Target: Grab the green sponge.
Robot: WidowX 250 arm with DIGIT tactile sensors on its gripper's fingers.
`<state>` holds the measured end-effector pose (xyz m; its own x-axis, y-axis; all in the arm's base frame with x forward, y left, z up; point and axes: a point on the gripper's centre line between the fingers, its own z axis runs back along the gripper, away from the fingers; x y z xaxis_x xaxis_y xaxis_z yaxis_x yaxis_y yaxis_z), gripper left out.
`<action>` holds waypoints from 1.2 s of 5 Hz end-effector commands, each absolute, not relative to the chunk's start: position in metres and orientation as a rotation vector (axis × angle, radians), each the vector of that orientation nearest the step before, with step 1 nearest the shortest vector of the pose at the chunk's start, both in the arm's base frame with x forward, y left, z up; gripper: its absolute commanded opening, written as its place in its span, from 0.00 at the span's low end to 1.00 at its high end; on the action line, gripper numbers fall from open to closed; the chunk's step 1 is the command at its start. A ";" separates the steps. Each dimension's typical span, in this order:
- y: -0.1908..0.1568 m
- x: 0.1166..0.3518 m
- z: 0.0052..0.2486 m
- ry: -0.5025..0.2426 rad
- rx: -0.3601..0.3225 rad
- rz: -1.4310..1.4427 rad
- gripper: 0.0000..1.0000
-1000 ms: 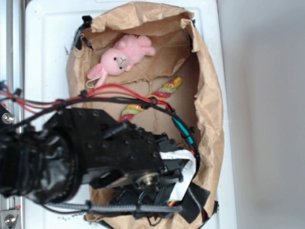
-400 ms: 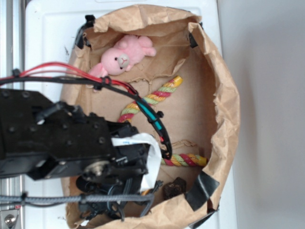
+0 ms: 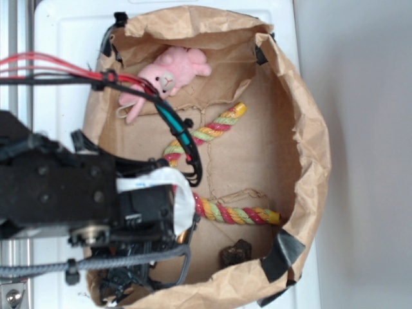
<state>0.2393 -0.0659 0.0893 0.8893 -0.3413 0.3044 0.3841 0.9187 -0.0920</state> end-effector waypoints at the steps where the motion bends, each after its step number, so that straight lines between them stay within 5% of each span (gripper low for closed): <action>1: -0.042 0.265 0.121 -0.350 -0.070 -0.184 0.00; 3: -0.018 0.293 0.102 -0.292 -0.005 -0.149 0.00; 6: 0.001 0.296 0.143 -0.316 -0.031 0.053 0.00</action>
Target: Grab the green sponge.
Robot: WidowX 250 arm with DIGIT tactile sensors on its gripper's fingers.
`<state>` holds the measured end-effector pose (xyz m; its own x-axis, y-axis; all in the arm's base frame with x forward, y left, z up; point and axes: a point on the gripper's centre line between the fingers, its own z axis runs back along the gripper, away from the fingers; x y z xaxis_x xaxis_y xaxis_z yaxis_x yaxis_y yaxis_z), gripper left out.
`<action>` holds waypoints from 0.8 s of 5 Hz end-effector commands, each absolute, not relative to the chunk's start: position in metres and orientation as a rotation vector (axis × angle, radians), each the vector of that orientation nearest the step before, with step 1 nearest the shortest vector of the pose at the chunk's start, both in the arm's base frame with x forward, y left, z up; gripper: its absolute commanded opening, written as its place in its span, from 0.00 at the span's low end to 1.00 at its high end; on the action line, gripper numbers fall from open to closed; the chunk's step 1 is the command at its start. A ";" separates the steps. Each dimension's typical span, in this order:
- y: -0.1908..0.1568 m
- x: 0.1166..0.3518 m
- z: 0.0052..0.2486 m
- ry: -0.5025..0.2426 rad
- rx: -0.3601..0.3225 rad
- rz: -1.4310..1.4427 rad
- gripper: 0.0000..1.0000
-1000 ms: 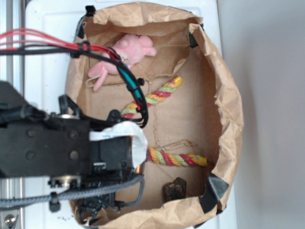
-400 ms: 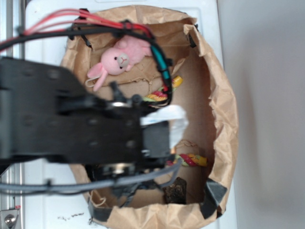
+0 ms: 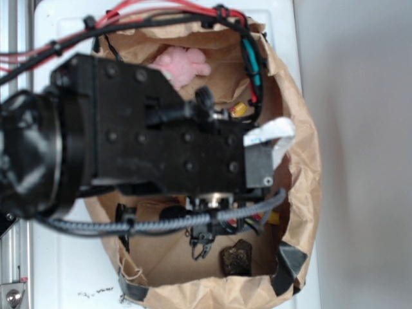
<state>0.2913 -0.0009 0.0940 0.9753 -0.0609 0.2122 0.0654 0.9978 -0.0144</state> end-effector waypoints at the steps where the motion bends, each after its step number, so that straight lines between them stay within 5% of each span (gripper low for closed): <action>1: -0.001 0.294 0.157 -0.276 -0.027 0.119 0.00; 2: -0.002 0.291 0.165 -0.270 -0.070 0.165 0.00; 4: -0.017 0.294 0.177 -0.274 -0.035 0.094 0.00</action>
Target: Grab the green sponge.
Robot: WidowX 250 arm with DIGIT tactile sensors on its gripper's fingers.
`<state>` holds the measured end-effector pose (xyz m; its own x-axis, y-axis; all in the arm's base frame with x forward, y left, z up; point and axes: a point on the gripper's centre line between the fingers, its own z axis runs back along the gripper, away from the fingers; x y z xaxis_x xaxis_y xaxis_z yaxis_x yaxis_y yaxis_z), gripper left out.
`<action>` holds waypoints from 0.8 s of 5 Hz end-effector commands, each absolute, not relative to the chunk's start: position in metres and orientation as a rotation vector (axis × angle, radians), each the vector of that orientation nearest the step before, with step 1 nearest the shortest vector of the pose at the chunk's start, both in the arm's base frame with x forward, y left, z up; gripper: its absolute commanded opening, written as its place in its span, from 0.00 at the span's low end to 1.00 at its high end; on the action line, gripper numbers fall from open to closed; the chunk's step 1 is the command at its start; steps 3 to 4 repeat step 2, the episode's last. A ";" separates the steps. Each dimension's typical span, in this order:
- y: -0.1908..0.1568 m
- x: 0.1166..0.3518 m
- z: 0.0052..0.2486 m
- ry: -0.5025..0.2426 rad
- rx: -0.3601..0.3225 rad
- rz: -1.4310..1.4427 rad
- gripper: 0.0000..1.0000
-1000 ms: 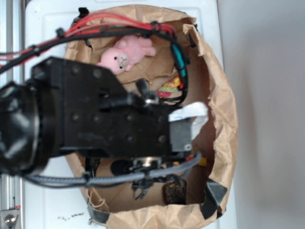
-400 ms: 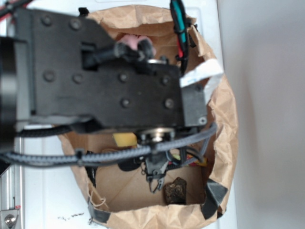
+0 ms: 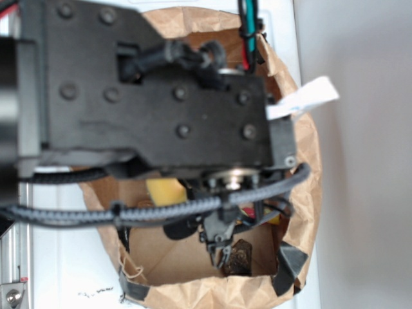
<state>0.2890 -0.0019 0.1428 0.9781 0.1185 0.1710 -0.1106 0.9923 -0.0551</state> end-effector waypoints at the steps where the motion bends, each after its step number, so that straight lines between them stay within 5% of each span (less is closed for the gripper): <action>1: -0.019 0.293 0.180 -0.292 -0.028 0.083 0.00; 4: -0.022 0.295 0.173 -0.274 -0.007 0.069 0.00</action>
